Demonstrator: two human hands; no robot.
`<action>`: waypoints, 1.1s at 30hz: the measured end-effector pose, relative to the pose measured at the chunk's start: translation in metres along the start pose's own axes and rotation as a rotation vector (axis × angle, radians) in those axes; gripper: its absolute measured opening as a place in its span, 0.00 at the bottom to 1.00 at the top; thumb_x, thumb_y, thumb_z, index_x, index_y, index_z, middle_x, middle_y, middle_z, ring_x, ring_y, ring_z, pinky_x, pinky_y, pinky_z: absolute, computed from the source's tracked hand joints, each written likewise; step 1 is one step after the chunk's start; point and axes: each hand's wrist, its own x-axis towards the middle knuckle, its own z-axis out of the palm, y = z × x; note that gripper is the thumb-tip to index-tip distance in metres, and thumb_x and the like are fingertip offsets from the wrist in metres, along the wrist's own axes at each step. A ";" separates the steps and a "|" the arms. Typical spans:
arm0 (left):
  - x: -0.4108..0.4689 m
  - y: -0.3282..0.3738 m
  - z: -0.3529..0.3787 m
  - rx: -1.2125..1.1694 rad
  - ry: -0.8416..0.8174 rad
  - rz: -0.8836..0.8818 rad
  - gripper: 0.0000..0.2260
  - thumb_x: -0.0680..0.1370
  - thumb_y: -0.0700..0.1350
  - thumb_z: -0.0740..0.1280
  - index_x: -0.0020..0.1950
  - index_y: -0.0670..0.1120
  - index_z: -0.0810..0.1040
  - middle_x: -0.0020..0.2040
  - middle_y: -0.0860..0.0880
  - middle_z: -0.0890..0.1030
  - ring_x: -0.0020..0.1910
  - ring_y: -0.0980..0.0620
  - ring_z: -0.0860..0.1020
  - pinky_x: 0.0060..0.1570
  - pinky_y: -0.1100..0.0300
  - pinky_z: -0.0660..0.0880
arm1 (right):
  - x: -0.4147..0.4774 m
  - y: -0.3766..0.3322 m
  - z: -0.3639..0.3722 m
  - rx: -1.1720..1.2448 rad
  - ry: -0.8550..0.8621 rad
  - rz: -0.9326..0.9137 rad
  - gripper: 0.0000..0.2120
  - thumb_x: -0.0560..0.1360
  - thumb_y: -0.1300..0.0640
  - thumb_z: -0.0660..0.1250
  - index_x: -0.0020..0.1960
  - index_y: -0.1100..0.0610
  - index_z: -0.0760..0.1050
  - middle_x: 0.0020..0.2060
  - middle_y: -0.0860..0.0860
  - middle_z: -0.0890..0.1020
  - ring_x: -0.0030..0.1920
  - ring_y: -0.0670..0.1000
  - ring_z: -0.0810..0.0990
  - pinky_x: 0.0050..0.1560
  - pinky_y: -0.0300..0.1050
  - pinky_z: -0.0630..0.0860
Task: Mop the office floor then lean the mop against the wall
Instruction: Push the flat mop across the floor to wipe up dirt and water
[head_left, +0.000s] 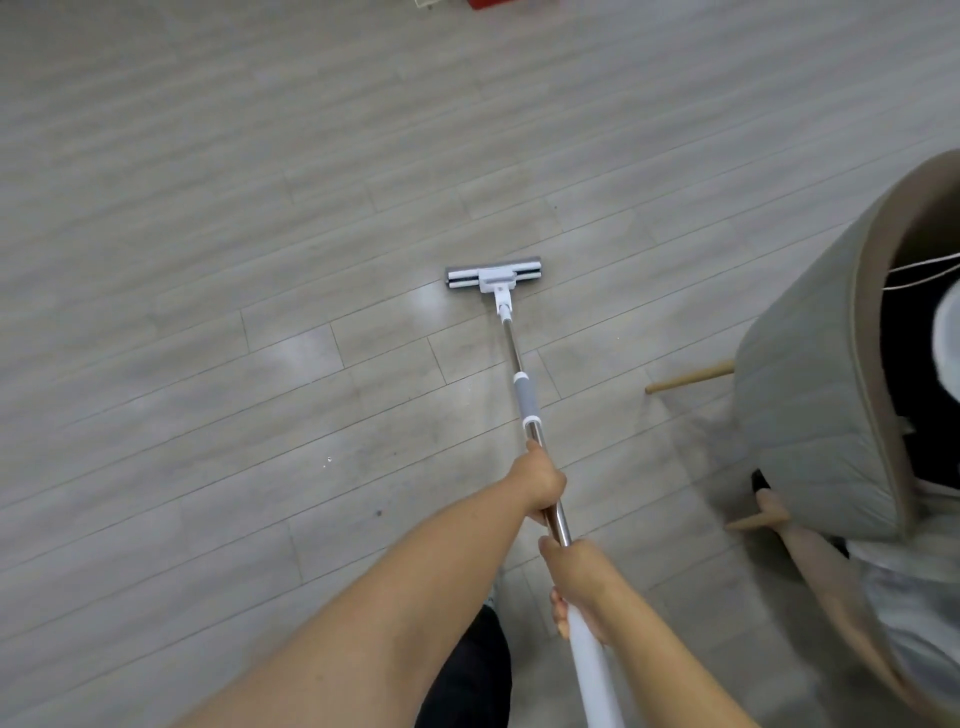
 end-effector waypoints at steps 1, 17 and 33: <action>-0.014 -0.010 0.011 0.002 -0.003 0.001 0.32 0.80 0.43 0.60 0.80 0.44 0.48 0.64 0.37 0.74 0.54 0.37 0.81 0.45 0.46 0.83 | -0.009 0.017 0.003 -0.011 -0.001 0.004 0.14 0.83 0.49 0.58 0.50 0.60 0.70 0.24 0.56 0.73 0.21 0.54 0.71 0.30 0.47 0.75; -0.283 -0.220 0.164 -0.223 -0.037 0.058 0.11 0.82 0.46 0.64 0.60 0.41 0.72 0.44 0.45 0.77 0.38 0.52 0.77 0.30 0.63 0.74 | -0.185 0.294 0.090 0.039 -0.170 0.010 0.03 0.81 0.62 0.60 0.51 0.60 0.71 0.27 0.54 0.72 0.24 0.50 0.71 0.27 0.42 0.75; -0.379 -0.391 0.135 -0.489 -0.081 0.064 0.16 0.84 0.42 0.57 0.72 0.44 0.68 0.50 0.44 0.81 0.41 0.50 0.81 0.43 0.59 0.80 | -0.194 0.344 0.197 -0.056 -0.146 -0.087 0.14 0.81 0.60 0.68 0.63 0.66 0.71 0.30 0.58 0.77 0.28 0.54 0.76 0.36 0.50 0.80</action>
